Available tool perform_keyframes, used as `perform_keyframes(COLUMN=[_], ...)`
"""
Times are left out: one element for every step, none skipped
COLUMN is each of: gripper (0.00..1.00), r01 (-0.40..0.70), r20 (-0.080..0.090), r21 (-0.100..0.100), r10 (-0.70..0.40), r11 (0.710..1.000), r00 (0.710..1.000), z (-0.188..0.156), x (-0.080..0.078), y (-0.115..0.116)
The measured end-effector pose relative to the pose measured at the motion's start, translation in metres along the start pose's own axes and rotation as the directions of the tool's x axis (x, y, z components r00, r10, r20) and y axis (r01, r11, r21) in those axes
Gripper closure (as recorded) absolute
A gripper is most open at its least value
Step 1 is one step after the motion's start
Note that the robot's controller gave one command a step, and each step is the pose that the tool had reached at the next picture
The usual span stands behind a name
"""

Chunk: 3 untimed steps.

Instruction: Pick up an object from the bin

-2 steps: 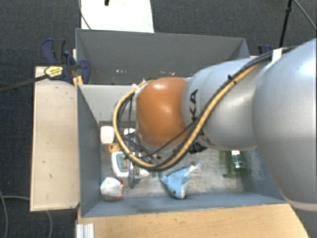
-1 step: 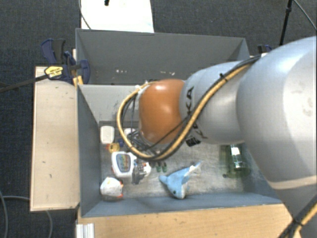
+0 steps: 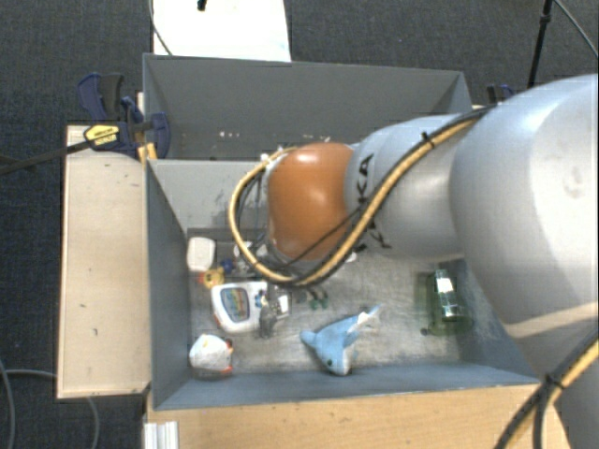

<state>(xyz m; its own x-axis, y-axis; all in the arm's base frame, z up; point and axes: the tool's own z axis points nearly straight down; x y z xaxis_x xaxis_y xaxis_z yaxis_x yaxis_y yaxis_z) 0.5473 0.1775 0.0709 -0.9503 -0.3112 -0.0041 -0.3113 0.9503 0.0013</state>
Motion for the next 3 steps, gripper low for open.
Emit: perform_keyframes(gripper=[0.0,0.0,1.0], r01=[-0.249,-0.065,-0.205], r20=[0.001,-0.001,-0.001], r21=[-0.001,0.002,0.0], r10=[0.249,0.065,0.205], r11=[0.969,0.998,0.979], r00=[0.969,0.998,0.979], z=[-0.001,0.0,0.0], x=[0.009,0.018,0.011], y=[0.009,0.024,0.036])
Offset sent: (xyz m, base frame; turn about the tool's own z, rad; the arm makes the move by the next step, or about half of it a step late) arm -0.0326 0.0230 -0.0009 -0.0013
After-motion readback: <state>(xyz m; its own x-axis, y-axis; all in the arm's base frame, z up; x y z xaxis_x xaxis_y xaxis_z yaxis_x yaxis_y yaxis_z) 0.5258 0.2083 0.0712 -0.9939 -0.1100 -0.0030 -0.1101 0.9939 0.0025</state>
